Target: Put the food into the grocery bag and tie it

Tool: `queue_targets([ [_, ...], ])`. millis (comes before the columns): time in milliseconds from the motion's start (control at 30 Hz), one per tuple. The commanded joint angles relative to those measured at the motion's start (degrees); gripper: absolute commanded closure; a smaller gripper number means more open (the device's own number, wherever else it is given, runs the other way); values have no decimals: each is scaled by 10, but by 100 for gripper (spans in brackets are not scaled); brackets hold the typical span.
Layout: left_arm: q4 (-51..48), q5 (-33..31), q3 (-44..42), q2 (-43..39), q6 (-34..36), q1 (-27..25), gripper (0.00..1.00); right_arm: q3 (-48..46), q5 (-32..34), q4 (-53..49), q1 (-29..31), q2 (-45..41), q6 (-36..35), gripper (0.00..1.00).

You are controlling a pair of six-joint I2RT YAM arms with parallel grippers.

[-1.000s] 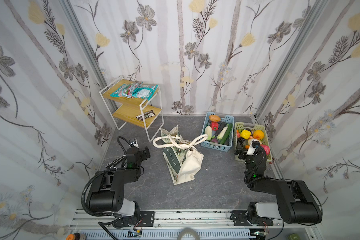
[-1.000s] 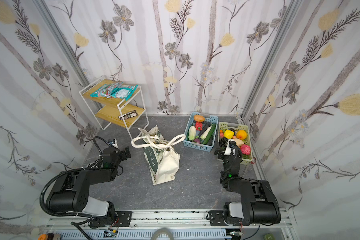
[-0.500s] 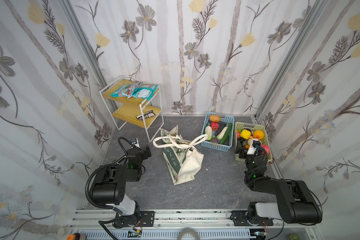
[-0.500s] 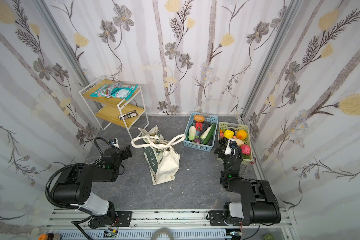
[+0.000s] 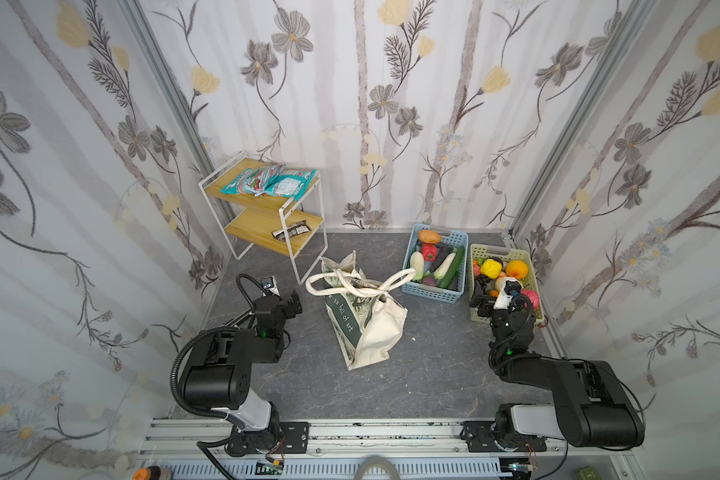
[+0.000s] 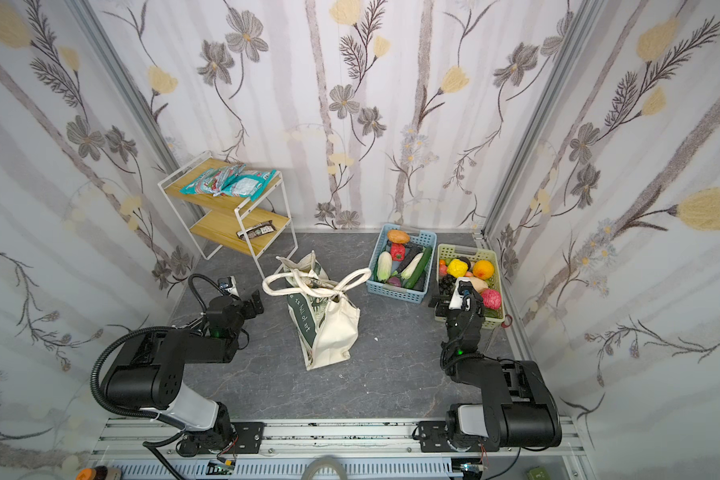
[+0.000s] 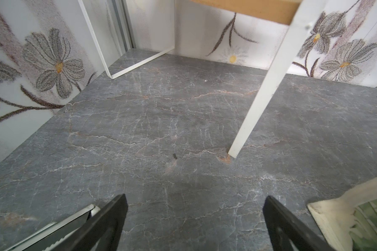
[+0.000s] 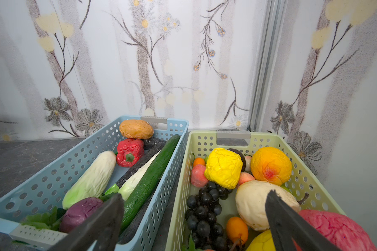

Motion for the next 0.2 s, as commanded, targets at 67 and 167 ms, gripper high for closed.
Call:
queue_targets([
  [67,11,-5,5,0,7,0,0,-1,-5,26,3,1,-12,0],
  [167,11,-5,5,0,7,0,0,1,-3,24,3,2,-12,0],
])
